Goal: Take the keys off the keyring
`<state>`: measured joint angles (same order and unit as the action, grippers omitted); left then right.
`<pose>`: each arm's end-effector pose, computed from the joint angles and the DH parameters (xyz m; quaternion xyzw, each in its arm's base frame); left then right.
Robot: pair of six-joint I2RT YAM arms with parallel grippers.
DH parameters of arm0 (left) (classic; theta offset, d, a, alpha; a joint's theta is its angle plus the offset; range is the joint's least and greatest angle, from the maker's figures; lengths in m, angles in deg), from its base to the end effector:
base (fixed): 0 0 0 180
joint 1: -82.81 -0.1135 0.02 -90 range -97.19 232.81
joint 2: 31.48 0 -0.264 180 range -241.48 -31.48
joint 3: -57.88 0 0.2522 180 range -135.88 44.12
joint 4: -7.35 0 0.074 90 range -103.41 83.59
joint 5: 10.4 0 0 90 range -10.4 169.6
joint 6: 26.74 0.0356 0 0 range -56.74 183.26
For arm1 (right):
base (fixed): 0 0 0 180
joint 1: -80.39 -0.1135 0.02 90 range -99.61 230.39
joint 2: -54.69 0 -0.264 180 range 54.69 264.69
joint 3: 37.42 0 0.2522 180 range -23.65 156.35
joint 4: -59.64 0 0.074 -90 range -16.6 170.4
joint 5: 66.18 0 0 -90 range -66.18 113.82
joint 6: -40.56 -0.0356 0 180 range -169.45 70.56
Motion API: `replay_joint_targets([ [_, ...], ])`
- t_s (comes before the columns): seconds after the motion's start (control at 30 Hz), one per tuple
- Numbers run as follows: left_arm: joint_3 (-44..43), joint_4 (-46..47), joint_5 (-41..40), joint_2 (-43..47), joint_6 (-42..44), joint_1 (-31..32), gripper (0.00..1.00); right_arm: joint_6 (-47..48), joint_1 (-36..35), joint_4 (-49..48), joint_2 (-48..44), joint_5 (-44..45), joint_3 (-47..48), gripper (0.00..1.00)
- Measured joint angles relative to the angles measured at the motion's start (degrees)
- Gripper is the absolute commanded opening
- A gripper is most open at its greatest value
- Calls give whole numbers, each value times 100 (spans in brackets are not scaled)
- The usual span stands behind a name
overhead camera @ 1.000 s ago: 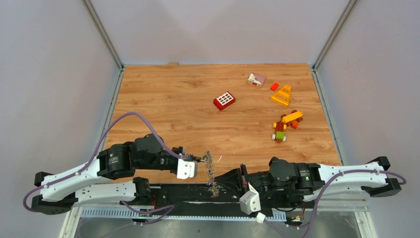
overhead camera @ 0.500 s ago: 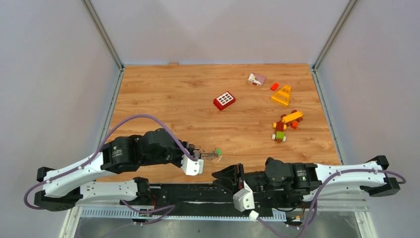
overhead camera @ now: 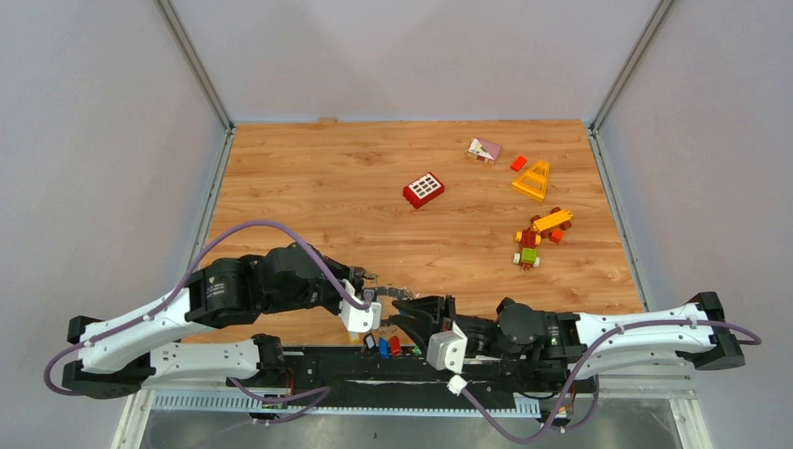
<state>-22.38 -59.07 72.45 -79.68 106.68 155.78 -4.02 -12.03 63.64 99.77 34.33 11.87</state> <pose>0.0476 -0.1402 0.3825 0.7348 0.4899 -0.0655 0.4644 -0.0017 0.1942 0.3194 -0.6325 0.3133 0.2220 0.6727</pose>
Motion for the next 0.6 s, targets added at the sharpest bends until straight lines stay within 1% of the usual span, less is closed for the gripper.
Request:
replay_joint_targets([
  [0.1,0,63,15,42,39,0,0,-195,105,-251,118,225,-13,25],
  [0.23,0,153,42,105,50,0,0,-450,352,-492,190,407,-46,26],
  [0.4,2,223,44,199,48,0,0,-802,651,-697,199,372,-164,27],
  [0.6,24,295,70,267,46,0,0,-1025,745,-828,343,232,-190,27],
])
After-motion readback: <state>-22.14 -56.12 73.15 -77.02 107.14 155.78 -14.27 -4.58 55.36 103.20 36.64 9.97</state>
